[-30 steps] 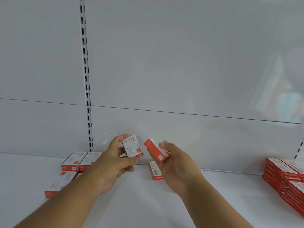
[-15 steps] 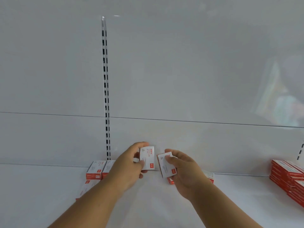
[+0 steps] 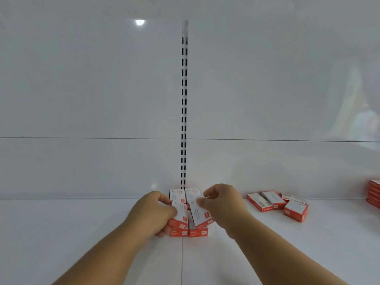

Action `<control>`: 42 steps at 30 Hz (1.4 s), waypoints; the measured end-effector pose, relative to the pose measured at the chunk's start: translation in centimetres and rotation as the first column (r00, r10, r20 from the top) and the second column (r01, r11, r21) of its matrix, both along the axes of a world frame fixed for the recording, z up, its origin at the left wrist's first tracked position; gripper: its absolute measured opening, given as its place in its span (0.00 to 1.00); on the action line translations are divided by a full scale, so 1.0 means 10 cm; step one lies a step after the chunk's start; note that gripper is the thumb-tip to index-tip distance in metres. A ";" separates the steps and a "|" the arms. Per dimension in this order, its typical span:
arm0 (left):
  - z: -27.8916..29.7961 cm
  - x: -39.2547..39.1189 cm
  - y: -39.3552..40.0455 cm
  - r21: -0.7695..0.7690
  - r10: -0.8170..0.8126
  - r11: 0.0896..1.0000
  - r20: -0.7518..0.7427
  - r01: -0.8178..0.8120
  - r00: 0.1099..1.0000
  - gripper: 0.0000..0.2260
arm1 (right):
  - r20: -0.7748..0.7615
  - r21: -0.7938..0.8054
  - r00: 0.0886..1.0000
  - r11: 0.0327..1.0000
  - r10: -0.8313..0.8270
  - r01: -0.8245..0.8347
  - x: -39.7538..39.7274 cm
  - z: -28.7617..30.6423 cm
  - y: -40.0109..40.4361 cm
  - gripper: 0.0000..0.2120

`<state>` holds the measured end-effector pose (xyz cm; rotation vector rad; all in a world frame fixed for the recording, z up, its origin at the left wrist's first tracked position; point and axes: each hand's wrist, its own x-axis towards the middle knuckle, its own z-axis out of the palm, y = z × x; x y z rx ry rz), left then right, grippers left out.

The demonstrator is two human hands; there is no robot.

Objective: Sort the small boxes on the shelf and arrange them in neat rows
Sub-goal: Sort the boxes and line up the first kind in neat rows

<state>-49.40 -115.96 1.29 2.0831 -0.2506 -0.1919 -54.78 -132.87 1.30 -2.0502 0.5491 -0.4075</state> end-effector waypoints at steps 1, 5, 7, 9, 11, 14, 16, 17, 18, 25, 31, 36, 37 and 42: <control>-0.03 0.02 0.02 0.042 -0.004 0.999 0.025 0.003 1.000 0.06 | -0.004 -0.055 1.000 0.998 -0.016 0.016 0.01 -0.02 0.04 0.07; -0.10 0.07 0.05 0.243 -0.053 0.970 0.175 0.009 0.983 0.07 | -0.054 -0.270 0.994 0.960 -0.096 0.078 0.06 -0.09 0.12 0.09; -0.13 0.08 0.06 0.243 -0.056 0.970 0.213 0.002 0.975 0.08 | -0.110 -0.384 0.986 0.921 -0.122 0.072 0.07 -0.11 0.11 0.12; -0.13 0.06 0.06 0.272 -0.067 0.962 0.282 -0.013 0.957 0.09 | -0.134 -0.419 0.984 0.906 -0.120 0.054 0.05 -0.13 0.11 0.14; -0.07 0.04 0.03 0.372 -0.120 0.927 0.414 -0.048 0.902 0.10 | -0.103 -0.395 0.988 0.916 -0.116 0.066 0.03 -0.12 0.10 0.13; 0.08 -0.04 -0.09 0.448 -0.226 0.892 0.565 -0.066 0.793 0.08 | -0.011 -0.401 0.989 0.907 -0.144 0.128 -0.03 -0.06 0.03 0.12; 0.14 -0.10 -0.23 0.453 -0.287 0.891 0.594 -0.017 0.752 0.07 | 0.024 -0.430 0.989 0.891 -0.149 0.145 -0.09 -0.02 -0.09 0.12; 0.16 -0.13 -0.31 0.451 -0.314 0.893 0.587 0.021 0.746 0.07 | 0.026 -0.443 0.988 0.884 -0.151 0.147 -0.14 -0.01 -0.16 0.12; 0.15 -0.16 -0.40 0.452 -0.342 0.890 0.573 0.060 0.745 0.07 | 0.022 -0.453 0.987 0.879 -0.156 0.149 -0.18 0.00 -0.25 0.12; 0.08 -0.31 -1.17 0.484 -0.469 0.851 0.530 0.202 0.706 0.08 | 0.004 -0.492 0.971 0.845 -0.240 0.211 -0.60 -0.01 -1.06 0.12; 0.06 -0.31 -1.83 0.524 -0.469 0.828 0.446 0.202 0.762 0.09 | -0.036 -0.529 0.974 0.831 -0.224 0.172 -0.76 0.02 -1.91 0.06; -0.04 -0.21 -2.33 0.666 -0.488 0.726 0.323 0.171 0.811 0.20 | -0.241 -0.590 0.948 0.807 -0.209 0.028 -0.68 0.00 -2.66 0.11; -0.07 -0.20 -2.41 0.696 -0.485 0.699 0.291 0.165 0.825 0.21 | -0.298 -0.582 0.935 0.813 -0.194 -0.016 -0.65 -0.05 -2.75 0.14; -0.27 -0.17 -2.60 0.667 -0.394 0.734 0.264 0.128 0.881 0.25 | -0.322 -0.507 0.942 0.857 -0.093 -0.088 -0.56 -0.29 -2.93 0.13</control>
